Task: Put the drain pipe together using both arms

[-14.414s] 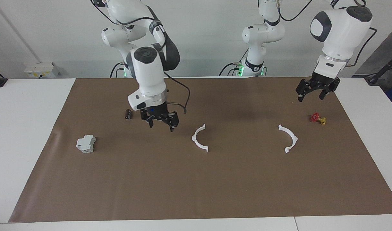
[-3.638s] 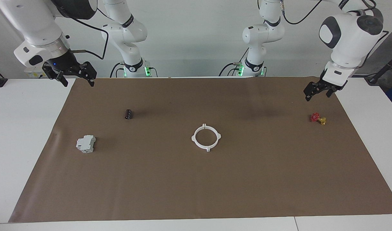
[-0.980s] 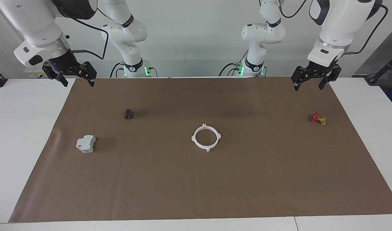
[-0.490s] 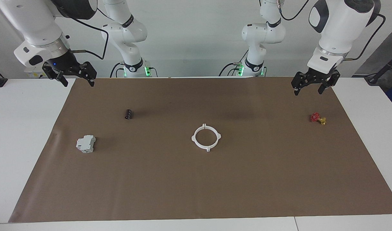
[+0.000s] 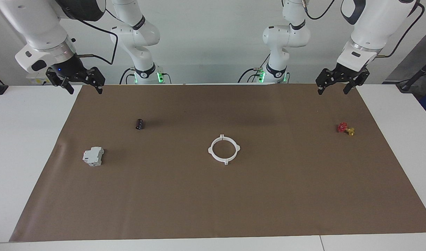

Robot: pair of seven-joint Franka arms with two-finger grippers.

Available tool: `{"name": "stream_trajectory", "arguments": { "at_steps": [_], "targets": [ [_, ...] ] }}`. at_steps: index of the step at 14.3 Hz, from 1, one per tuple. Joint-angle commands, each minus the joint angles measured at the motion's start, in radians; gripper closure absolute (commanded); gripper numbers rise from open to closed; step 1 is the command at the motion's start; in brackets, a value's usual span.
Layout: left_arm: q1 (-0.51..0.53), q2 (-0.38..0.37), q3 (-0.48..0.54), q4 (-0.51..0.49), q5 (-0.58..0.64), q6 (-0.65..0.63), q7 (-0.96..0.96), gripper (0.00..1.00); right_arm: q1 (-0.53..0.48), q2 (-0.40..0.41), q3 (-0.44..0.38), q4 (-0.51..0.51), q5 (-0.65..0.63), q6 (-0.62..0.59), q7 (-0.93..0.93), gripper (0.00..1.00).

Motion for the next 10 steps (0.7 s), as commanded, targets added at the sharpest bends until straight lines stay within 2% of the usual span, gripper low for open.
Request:
{"name": "stream_trajectory", "arguments": {
  "at_steps": [1, 6, 10],
  "targets": [
    [-0.001, 0.011, -0.001, 0.020, -0.016, -0.028, 0.014, 0.00, -0.003, -0.025, 0.001, -0.033, 0.019, 0.026, -0.004, 0.00],
    [-0.001, -0.002, 0.007, -0.016, -0.016, -0.024, 0.014, 0.00, -0.003, -0.025, 0.001, -0.034, 0.019, 0.025, -0.004, 0.00],
    [-0.001, -0.001, -0.003, -0.007, -0.016, -0.040, 0.014, 0.00, -0.003, -0.025, 0.001, -0.033, 0.019, 0.026, -0.004, 0.00]
  ]
}}
